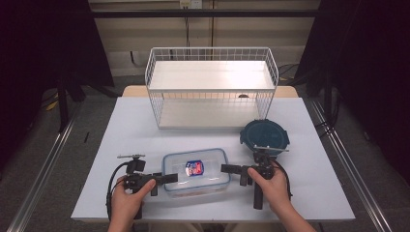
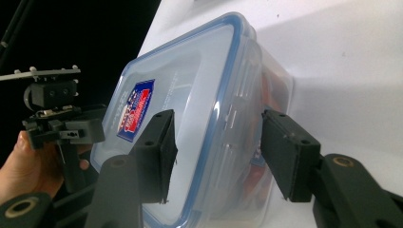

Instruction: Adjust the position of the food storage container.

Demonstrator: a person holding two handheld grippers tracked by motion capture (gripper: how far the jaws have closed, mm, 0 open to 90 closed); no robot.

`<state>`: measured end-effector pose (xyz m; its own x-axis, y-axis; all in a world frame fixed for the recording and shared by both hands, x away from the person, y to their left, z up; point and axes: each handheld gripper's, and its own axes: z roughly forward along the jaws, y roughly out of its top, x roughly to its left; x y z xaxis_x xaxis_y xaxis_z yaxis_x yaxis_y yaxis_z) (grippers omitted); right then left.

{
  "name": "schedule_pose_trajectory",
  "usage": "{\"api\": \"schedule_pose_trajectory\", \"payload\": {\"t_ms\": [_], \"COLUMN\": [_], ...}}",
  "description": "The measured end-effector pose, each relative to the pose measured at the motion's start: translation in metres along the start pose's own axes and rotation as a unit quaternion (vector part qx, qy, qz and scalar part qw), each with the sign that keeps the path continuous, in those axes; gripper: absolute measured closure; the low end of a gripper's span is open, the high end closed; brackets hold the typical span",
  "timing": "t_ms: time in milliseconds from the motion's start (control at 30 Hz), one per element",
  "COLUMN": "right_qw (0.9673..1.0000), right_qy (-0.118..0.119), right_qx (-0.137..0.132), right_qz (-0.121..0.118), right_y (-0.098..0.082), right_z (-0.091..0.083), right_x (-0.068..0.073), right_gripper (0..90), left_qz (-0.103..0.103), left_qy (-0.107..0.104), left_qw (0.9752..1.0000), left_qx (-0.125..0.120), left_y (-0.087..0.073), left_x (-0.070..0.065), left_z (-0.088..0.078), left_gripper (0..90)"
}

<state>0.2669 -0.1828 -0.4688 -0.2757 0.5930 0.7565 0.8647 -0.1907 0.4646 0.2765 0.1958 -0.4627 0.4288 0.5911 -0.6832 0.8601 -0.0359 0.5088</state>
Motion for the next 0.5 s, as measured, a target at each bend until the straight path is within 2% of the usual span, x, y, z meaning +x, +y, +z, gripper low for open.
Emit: {"api": "schedule_pose_trajectory", "payload": {"t_ms": [100, 167, 200, 233, 300, 333, 433, 467, 500], "right_qw": [1.0, 0.9999, 0.9997, 0.9997, 0.9996, 0.9995, 0.9993, 0.9992, 0.9989], "right_qy": [-0.001, -0.003, -0.002, 0.002, 0.001, 0.0, 0.002, 0.004, 0.006], "right_qx": [0.002, -0.002, -0.003, -0.003, -0.001, 0.002, 0.004, 0.006, 0.008], "right_qz": [0.008, 0.011, 0.023, 0.025, 0.03, 0.033, 0.036, 0.038, 0.045], "right_y": [0.0, -0.0009, -0.0023, -0.0029, -0.0039, -0.0041, -0.0043, -0.0042, -0.004], "right_z": [-0.0001, 0.0, -0.0001, -0.0003, -0.0013, -0.0016, -0.0018, -0.002, -0.0018], "right_x": [0.0007, 0.0009, 0.0004, -0.0002, 0.0003, 0.0006, 0.0004, -0.0001, 0.0], "right_gripper": [46.7, 46.8, 46.9, 46.9, 47.1, 47.2, 47.3, 47.2, 47.2], "left_qz": [-0.016, -0.013, -0.015, -0.016, -0.021, -0.031, -0.034, -0.05, -0.037], "left_qy": [-0.012, -0.01, -0.01, -0.011, -0.012, -0.019, -0.023, -0.032, -0.029], "left_qw": [0.9998, 0.9999, 0.9998, 0.9998, 0.9997, 0.9993, 0.9991, 0.9981, 0.9988], "left_qx": [-0.004, -0.004, -0.005, -0.006, -0.009, -0.012, -0.011, -0.014, -0.012], "left_y": [-0.0009, -0.0016, -0.002, -0.0022, -0.0019, -0.0021, -0.0021, -0.0025, -0.0018], "left_x": [0.0024, 0.0032, 0.003, 0.003, 0.0047, 0.005, 0.0072, 0.0067, 0.0092], "left_z": [-0.0028, -0.0042, -0.0046, -0.005, -0.0075, -0.008, -0.009, -0.0083, -0.0092], "left_gripper": [25.1, 27.0, 28.3, 29.0, 31.7, 33.7, 36.4, 36.4, 36.8]}}
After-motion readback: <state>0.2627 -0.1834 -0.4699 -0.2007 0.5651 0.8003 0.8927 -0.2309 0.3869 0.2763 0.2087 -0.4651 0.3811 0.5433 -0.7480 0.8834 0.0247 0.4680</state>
